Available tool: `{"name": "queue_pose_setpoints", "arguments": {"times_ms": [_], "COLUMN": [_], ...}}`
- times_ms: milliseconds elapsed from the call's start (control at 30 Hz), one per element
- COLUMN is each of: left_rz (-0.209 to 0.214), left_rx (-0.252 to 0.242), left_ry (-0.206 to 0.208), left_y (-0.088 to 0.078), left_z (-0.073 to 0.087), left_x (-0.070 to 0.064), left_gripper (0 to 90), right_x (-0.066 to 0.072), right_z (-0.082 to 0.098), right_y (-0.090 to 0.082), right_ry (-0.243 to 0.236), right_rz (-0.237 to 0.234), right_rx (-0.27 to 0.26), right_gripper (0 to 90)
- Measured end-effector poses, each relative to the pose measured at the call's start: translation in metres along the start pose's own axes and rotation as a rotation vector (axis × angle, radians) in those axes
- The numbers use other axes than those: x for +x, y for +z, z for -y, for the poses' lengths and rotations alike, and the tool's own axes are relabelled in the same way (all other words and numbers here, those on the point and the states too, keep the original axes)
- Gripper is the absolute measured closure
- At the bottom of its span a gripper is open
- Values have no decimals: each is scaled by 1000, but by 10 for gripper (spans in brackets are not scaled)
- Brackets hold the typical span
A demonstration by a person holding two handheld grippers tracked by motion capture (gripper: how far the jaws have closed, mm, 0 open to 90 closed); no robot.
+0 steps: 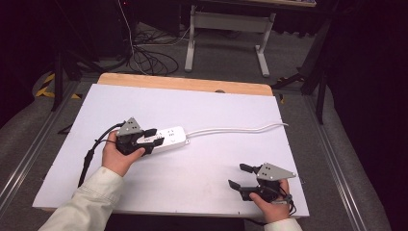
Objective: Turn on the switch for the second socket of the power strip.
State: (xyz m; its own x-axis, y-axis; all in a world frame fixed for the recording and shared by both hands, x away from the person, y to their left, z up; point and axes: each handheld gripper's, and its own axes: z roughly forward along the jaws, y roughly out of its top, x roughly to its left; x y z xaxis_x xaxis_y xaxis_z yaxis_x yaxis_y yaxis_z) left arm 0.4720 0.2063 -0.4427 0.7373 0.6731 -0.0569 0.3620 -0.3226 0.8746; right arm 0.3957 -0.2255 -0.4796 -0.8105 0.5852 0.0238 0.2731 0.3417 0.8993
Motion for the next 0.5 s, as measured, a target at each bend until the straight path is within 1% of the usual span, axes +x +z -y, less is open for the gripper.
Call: {"name": "queue_pose_setpoints", "arguments": {"times_ms": [100, 133, 167, 233, 267, 300, 333, 367, 400, 433, 467, 500], "left_rz": [-8, -7, -5, -16, -34, -50, -49, -57, -63, -71, -66, -69], "left_rx": [13, 13, 25, 32, 34, 45, 49, 60, 71, 81, 87, 89], "left_ry": [10, -2, -12, -4, 2, 9, 1, 8, 6, 19, 7, 14], "left_y": [2, 3, 4, 5, 6, 7, 8, 8, 10, 11, 12, 13], "left_z": [1, 2, 2, 3, 3, 3, 4, 5, 6, 6, 7, 7], "left_x": [2, 2, 2, 3, 4, 4, 4, 4, 5, 6, 6, 7], "left_gripper": [551, 551, 563, 632, 665, 711, 787, 787, 810, 839, 862, 880], "right_x": [0, 0, 0, 0, 0, 0, 0, 0, 0, 1, 1, 0], "right_z": [0, 0, 0, 0, 0, 0, 0, 0, 0, 0, 0, 0], "right_y": [0, 0, 0, 0, 0, 0, 0, 0, 0, 0, 0, 0], "right_ry": [-1, -1, -1, -2, -2, -2, -1, -1, -1, -2, -4, -4], "right_rz": [0, 0, -1, -1, -1, -1, -2, -2, -2, -2, -2, -3], "right_rx": [0, 0, 0, 0, 0, 0, -1, -1, -1, -2, -2, -2], "right_gripper": [277, 277, 278, 279, 279, 279, 281, 281, 282, 282, 282, 282]}}
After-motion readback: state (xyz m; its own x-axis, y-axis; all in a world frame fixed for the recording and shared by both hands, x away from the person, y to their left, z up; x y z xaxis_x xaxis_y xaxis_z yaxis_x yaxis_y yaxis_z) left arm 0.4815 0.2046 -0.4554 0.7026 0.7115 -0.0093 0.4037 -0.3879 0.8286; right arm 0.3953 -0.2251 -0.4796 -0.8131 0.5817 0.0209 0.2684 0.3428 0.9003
